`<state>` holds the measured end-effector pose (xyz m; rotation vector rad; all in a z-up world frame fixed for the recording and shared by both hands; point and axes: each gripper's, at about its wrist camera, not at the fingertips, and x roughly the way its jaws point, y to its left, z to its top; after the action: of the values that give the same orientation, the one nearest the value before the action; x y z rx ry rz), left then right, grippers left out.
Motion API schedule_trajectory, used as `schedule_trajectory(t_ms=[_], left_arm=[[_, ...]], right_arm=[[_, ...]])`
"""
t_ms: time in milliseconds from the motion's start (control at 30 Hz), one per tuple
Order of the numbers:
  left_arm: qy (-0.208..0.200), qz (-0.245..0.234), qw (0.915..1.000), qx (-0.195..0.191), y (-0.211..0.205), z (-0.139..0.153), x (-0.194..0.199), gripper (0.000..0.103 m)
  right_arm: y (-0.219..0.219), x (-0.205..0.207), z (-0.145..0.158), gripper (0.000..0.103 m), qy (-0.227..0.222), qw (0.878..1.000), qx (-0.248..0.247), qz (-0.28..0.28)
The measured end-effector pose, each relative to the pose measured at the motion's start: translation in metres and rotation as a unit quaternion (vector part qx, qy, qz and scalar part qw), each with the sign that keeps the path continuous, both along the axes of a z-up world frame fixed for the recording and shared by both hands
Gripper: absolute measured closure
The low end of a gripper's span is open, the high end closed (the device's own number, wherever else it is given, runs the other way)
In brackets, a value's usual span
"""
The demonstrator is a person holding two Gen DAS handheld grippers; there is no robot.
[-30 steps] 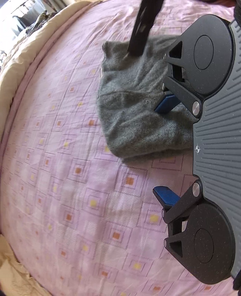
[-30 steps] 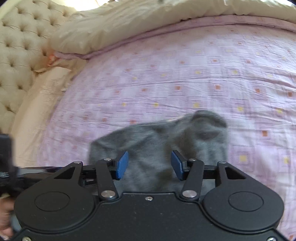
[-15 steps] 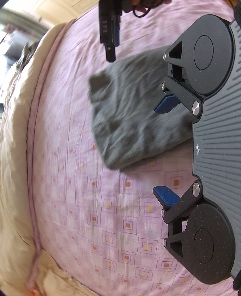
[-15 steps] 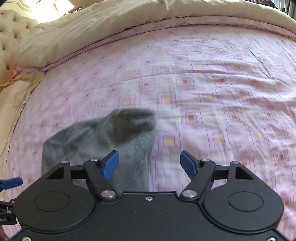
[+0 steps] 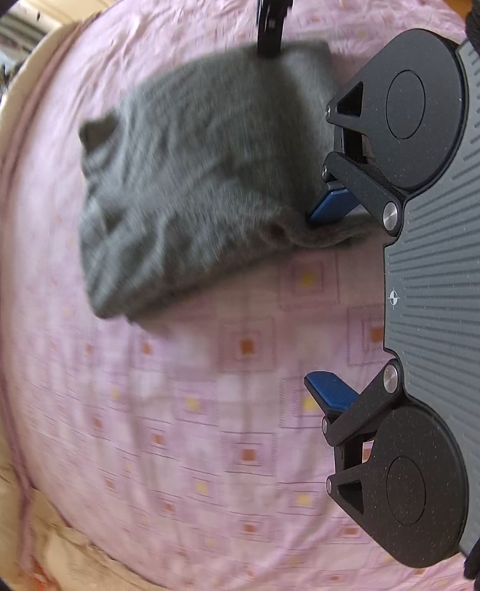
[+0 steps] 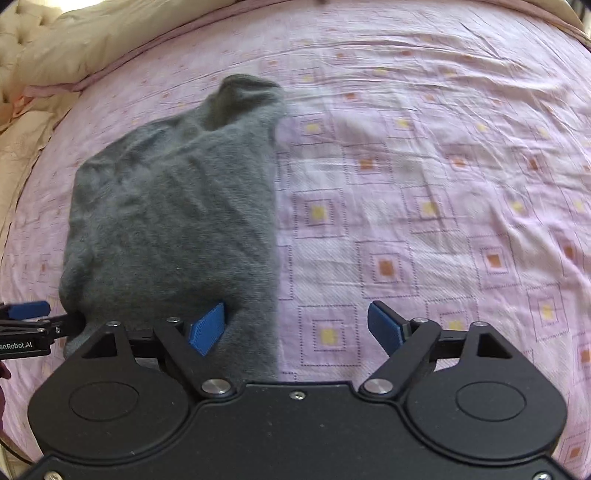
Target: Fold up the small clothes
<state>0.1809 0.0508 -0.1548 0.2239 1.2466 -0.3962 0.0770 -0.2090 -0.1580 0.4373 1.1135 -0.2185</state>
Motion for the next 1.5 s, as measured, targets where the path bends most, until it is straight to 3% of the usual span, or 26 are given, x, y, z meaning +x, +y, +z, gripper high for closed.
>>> schedule_trajectory(t_ms=[167, 333, 433, 633, 833, 967, 1333, 1367, 1400, 1433, 1467, 1500], left_arm=[[0.018, 0.013, 0.9994, -0.026, 0.01, 0.004, 0.002, 0.017], [0.011, 0.037, 0.9947, -0.096, 0.023, 0.024, 0.003, 0.017], [0.01, 0.054, 0.9904, -0.127, 0.022, 0.029, 0.011, 0.017], [0.014, 0.072, 0.9861, -0.149, 0.005, 0.021, 0.046, 0.017], [0.037, 0.057, 0.9862, -0.151, -0.011, -0.004, 0.077, 0.017], [0.056, 0.056, 0.9828, -0.167, -0.016, -0.017, 0.094, 0.016], [0.062, 0.002, 0.9762, -0.208, -0.037, -0.023, 0.123, 0.016], [0.066, 0.003, 0.9749, -0.212, -0.037, -0.023, 0.123, 0.018], [0.07, 0.006, 0.9734, -0.218, -0.037, -0.023, 0.124, 0.03], [0.075, 0.009, 0.972, -0.223, -0.037, -0.023, 0.125, 0.043], [0.082, 0.016, 0.9713, -0.223, -0.037, -0.025, 0.126, 0.068], [0.093, 0.025, 0.9681, -0.231, -0.036, -0.027, 0.127, 0.074]], right_arm=[[-0.003, -0.008, 0.01, 0.017, -0.028, 1.0, 0.003, -0.007], [-0.002, -0.02, 0.014, 0.001, -0.071, 0.996, 0.05, -0.008], [0.003, -0.025, 0.012, 0.001, -0.09, 0.993, 0.071, -0.004], [0.012, -0.019, -0.002, 0.001, -0.083, 0.989, 0.121, 0.006], [0.009, -0.01, -0.024, 0.001, -0.059, 0.983, 0.176, -0.01], [0.009, -0.004, -0.028, 0.0, -0.067, 0.978, 0.199, -0.001], [0.007, 0.018, -0.031, 0.0, -0.07, 0.969, 0.236, 0.003], [0.007, 0.016, -0.03, 0.002, -0.069, 0.969, 0.236, 0.002], [0.006, 0.015, -0.03, 0.005, -0.067, 0.97, 0.235, 0.001], [0.005, 0.016, -0.029, 0.016, -0.064, 0.97, 0.233, -0.001], [0.003, 0.015, -0.029, 0.039, -0.059, 0.972, 0.229, -0.003], [0.002, 0.016, -0.029, 0.048, -0.051, 0.973, 0.225, -0.006]])
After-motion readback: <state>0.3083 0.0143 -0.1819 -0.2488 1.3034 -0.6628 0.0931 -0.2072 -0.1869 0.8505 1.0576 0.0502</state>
